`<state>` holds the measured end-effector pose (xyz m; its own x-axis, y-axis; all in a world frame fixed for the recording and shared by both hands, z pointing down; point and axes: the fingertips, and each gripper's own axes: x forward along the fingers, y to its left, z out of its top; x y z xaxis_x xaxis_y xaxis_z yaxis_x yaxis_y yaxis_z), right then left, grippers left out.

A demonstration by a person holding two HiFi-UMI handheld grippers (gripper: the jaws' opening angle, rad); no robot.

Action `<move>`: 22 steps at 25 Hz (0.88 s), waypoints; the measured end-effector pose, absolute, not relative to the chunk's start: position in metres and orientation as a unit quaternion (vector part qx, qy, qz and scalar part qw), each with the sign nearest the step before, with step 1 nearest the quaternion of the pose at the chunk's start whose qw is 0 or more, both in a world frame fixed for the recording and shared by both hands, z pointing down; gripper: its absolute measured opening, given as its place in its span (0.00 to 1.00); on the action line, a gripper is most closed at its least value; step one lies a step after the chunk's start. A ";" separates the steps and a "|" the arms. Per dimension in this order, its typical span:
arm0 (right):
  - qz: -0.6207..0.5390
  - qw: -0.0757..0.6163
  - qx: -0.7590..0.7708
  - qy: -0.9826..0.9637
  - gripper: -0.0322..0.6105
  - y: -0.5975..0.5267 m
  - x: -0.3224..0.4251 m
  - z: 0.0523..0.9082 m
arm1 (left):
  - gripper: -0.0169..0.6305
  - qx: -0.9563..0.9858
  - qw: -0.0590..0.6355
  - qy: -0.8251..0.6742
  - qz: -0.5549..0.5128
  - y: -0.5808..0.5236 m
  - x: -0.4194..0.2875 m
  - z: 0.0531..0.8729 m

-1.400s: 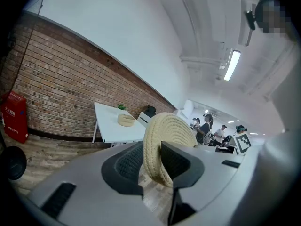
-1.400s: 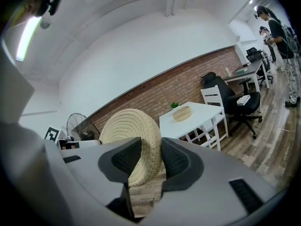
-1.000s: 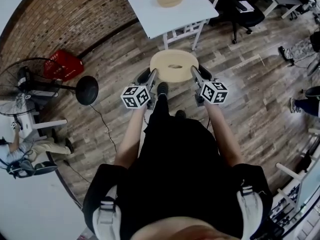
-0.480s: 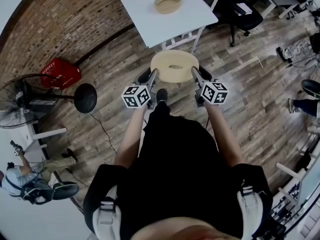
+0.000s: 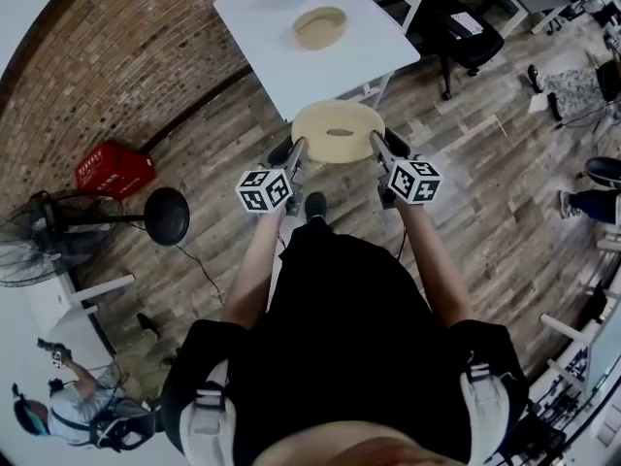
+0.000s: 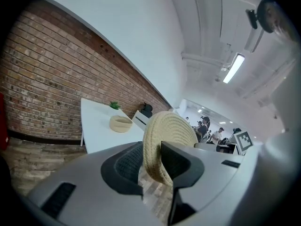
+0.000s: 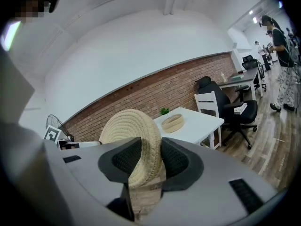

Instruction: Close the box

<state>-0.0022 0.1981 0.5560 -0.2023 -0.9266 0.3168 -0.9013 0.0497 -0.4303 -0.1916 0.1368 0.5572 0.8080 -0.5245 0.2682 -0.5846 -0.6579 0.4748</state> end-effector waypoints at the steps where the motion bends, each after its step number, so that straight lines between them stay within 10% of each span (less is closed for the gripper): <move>1: -0.274 0.022 -0.633 0.724 0.26 0.191 -0.001 0.554 | 0.22 0.909 0.280 -0.303 0.054 0.130 -0.190 0.557; 22: -0.280 0.053 -0.667 0.689 0.26 0.100 0.011 0.552 | 0.22 0.923 0.277 -0.255 0.073 0.023 -0.172 0.552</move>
<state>0.0108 0.1001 0.5521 -0.1055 -0.9479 0.3007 -0.8889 -0.0457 -0.4559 -0.1723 0.0232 0.5524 0.8590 -0.4311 0.2760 -0.5119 -0.7160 0.4747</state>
